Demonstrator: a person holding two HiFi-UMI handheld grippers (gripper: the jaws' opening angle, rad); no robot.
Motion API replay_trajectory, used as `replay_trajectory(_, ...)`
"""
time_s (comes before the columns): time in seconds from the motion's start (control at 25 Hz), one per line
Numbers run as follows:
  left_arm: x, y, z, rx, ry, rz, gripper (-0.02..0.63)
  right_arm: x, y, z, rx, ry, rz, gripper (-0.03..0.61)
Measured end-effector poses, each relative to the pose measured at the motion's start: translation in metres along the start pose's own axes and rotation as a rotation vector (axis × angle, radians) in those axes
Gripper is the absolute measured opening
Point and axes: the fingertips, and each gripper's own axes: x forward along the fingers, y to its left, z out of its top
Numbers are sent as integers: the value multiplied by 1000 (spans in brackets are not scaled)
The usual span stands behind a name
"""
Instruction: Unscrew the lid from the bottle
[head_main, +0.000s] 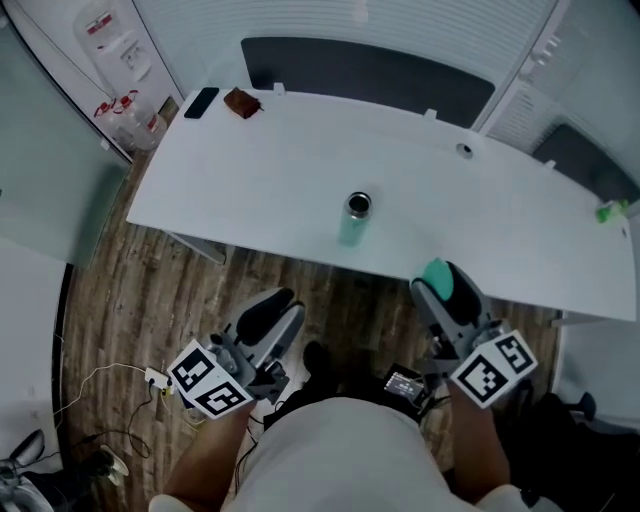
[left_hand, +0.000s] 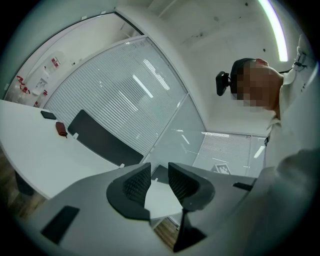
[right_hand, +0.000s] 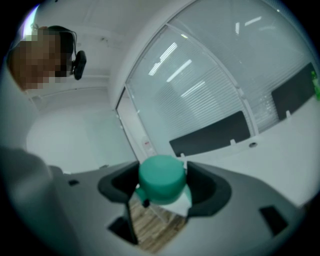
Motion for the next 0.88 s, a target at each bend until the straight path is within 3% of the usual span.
replay_trajectory(0.6,-11,-100,-72,-10,-50,114,118,-101,-16,-10,-6,45,98,305)
replay_trajectory(0.88,-32,-117,-73,6,-61,128,118,-117,-1,-18,0,50,123,305)
